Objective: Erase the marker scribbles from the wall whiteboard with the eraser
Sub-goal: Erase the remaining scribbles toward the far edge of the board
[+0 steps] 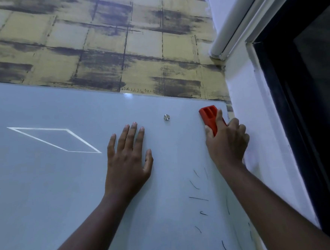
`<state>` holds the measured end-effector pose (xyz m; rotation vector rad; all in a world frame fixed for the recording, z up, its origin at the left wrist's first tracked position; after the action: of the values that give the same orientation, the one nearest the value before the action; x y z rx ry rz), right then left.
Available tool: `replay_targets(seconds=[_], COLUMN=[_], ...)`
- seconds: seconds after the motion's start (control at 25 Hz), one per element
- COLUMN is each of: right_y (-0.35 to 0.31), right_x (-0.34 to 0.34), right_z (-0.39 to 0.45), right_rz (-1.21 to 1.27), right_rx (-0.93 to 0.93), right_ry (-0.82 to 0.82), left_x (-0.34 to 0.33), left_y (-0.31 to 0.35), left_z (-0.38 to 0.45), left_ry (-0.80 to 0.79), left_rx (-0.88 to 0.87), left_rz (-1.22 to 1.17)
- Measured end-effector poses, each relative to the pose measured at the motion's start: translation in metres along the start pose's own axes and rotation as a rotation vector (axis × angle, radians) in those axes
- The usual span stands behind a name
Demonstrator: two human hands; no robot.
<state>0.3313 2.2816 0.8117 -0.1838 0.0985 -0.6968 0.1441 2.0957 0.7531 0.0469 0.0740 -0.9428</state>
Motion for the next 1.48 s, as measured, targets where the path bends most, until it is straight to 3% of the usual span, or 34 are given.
replay_targets(seconds=[0.2, 0.36, 0.56, 0.72, 1.04, 1.12, 1.32, 1.48], right_y=[-0.043, -0.042, 0.01, 0.029, 0.038, 0.017, -0.03, -0.011], right_x=[0.004, 0.008, 0.012, 0.013, 0.017, 0.017, 0.02, 0.022], right_z=[-0.052, -0.066, -0.016, -0.019, -0.064, -0.075, -0.16, -0.156], right_rz=[0.064, -0.038, -0.087, -0.034, 0.168, 0.284, 0.266, 0.218], right_rx=[0.262, 0.478, 0.162, -0.061, -0.151, -0.071, 0.36, 0.441], right_ry=[-0.012, -0.058, -0.169, -0.155, -0.089, -0.133, -0.175, -0.155], left_x=[0.002, 0.002, 0.003, 0.004, 0.005, 0.004, 0.002, 0.004], left_y=[0.0, -0.001, -0.001, -0.001, 0.0, 0.0, -0.001, -0.002], left_z=[-0.003, -0.005, -0.007, -0.01, -0.024, -0.024, -0.027, -0.03], left_ry=[0.018, 0.01, 0.058, 0.074, 0.057, 0.048, 0.028, 0.041], left_rx=[-0.003, -0.001, -0.007, -0.001, 0.006, 0.006, 0.012, 0.003], left_rz=[0.001, -0.004, -0.03, -0.032, -0.036, -0.029, -0.027, -0.046])
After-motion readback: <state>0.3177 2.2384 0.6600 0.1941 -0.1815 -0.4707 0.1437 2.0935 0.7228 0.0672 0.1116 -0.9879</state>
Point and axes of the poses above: each hand's wrist, its own z-axis towards the middle knuckle, its own x-axis out of the back of the hand, y = z × x, the point moved 5 cm from there along z, towards the middle knuckle, and after that the axes turned 6 degrees about x, right-handed, at the moved point
